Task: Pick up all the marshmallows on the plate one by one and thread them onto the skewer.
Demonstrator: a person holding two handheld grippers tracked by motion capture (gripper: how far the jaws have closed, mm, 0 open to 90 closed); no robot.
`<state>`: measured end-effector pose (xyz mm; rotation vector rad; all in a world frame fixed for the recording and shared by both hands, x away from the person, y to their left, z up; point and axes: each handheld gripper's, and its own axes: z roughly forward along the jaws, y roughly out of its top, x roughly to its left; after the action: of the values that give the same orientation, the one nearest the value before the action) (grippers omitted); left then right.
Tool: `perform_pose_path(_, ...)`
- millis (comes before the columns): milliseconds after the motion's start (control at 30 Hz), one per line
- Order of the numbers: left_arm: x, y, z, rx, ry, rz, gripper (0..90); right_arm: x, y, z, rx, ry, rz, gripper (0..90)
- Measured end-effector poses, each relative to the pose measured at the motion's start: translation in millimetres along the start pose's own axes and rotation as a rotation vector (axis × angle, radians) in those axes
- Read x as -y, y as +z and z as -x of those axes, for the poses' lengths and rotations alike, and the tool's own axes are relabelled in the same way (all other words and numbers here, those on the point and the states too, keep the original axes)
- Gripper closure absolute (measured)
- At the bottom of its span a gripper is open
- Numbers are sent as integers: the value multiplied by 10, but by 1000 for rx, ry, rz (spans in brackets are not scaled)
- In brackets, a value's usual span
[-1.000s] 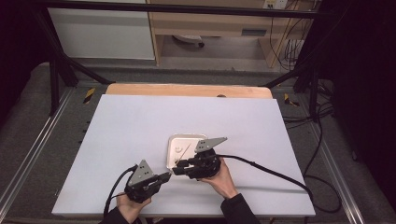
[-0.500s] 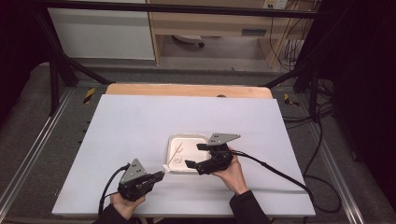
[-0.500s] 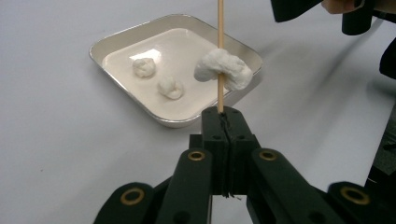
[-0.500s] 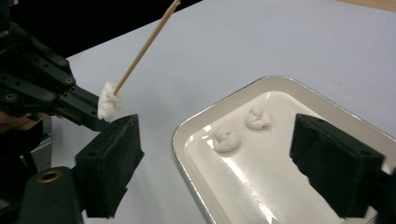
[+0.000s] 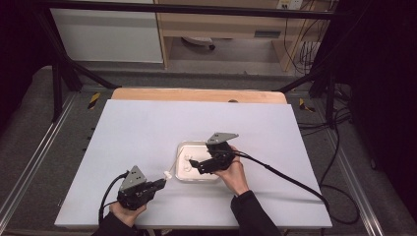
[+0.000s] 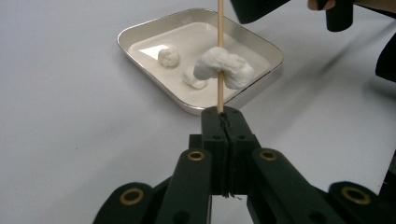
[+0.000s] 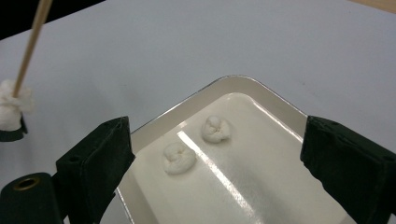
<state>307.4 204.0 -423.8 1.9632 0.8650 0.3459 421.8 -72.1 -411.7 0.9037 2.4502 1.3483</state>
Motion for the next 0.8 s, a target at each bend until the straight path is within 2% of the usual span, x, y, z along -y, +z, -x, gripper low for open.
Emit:
perform_pose_path(333,15,-8,-42,2,-25,9,884,-88,267,60,30,-7,-45,99)
perform_pose_path(500,21,-14,-71,-1,-33,10,884,-104,345,108,21,30,-34,143)
perform_pose_path(800,28,-20,-112,-8,-39,8,884,-93,521,115,14,21,-83,263)
